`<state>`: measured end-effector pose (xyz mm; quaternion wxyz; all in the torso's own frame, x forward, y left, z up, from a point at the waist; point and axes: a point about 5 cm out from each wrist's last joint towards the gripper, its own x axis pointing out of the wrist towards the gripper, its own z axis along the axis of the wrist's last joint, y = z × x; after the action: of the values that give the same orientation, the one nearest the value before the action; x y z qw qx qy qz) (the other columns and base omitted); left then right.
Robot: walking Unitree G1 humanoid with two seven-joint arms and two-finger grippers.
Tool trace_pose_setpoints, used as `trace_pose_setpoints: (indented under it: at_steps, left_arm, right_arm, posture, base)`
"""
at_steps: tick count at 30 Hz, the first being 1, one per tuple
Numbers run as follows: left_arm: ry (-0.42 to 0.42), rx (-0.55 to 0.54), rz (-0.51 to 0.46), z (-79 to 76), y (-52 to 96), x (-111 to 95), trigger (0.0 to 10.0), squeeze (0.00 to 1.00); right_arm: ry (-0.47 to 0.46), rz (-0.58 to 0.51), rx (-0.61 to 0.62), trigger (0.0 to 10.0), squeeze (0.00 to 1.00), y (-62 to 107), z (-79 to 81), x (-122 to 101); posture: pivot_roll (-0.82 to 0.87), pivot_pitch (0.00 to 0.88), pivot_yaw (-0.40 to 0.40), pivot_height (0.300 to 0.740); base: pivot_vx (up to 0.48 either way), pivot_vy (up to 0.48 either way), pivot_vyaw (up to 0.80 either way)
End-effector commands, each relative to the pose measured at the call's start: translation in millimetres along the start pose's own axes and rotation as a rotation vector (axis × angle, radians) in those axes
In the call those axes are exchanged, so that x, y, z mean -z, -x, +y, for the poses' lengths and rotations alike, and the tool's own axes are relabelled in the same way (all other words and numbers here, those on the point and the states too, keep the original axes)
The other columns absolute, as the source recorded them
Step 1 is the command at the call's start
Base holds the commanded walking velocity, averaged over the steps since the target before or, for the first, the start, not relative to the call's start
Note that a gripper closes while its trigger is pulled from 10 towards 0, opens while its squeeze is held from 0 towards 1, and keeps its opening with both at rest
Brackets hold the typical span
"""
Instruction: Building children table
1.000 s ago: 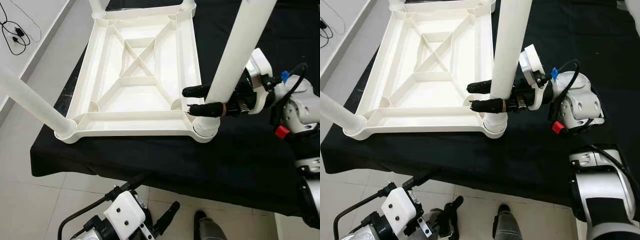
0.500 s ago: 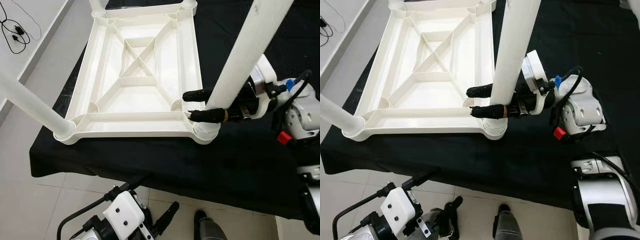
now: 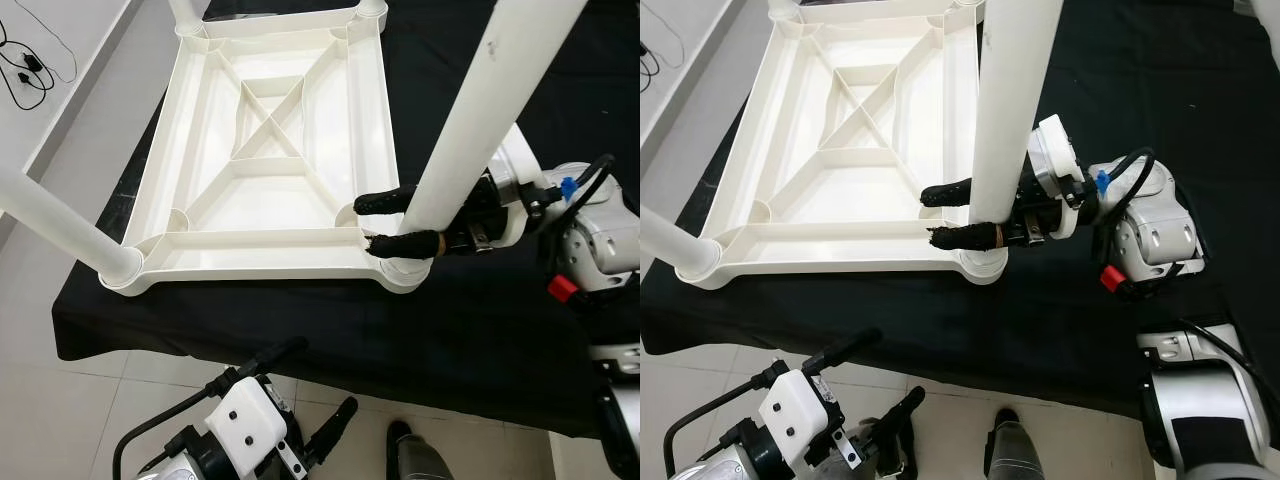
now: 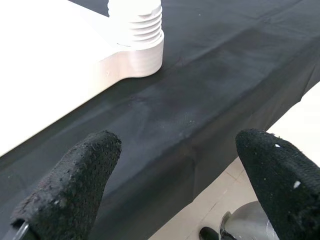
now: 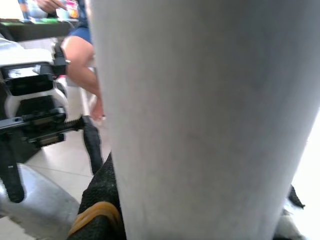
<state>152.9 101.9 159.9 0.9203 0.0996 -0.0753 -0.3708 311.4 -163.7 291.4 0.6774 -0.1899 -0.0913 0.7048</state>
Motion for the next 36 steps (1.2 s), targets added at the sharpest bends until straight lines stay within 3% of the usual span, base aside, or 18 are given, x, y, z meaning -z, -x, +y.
trace_pose_setpoints:
  at_steps: [1, 9, 12, 15, 20, 27, 36]
  left_arm:
    - [0.012, 0.004, 0.013, -1.9, 1.6, 4, 10.0, 0.00]
    - [0.015, 0.002, 0.009, -2.1, 0.2, 5, 10.0, 0.00]
    - [0.016, 0.002, 0.009, -2.2, -0.1, 5, 10.0, 0.00]
    - [0.018, 0.001, 0.006, -2.0, -1.1, 6, 10.0, 0.00]
    - [0.019, 0.003, 0.003, -1.6, -2.2, 7, 10.0, 0.00]
    - [0.016, -0.001, 0.002, -1.1, -2.5, 7, 10.0, 0.00]
    - [0.014, -0.004, 0.001, 0.3, -2.5, 7, 10.0, 0.00]
  right_arm:
    - [-0.133, 0.094, -0.023, 10.0, 0.00, -14.0, 12.7, 36]
    - [-0.178, 0.182, 0.180, 10.0, 0.00, -16.9, 13.0, 49]
    - [-0.196, 0.183, 0.214, 10.0, 0.00, -15.9, 13.4, 51]
    - [-0.269, 0.184, 0.343, 10.0, 0.00, -10.6, 14.3, 58]
    - [-0.296, 0.169, 0.475, 10.0, 0.00, -6.1, 10.6, 59]
    - [-0.309, 0.162, 0.543, 10.0, 0.00, -12.7, 11.0, 60]
    - [-0.327, 0.179, 0.644, 10.0, 0.00, -28.2, 23.6, 62]
  posture:
    - [0.06, 0.373, 0.085, 0.740]
    - [0.05, 0.363, 0.080, 0.740]
    - [0.04, 0.361, 0.080, 0.740]
    - [0.03, 0.354, 0.082, 0.740]
    - [0.03, 0.351, 0.080, 0.740]
    - [0.03, 0.354, 0.076, 0.740]
    - [0.03, 0.360, 0.081, 0.740]
  base:
    - [0.000, 0.000, 0.00]
    - [0.000, 0.000, 0.00]
    - [0.000, 0.000, 0.00]
    - [0.000, 0.000, 0.00]
    - [0.000, 0.000, 0.00]
    - [0.000, 0.000, 0.00]
    - [0.000, 0.000, 0.00]
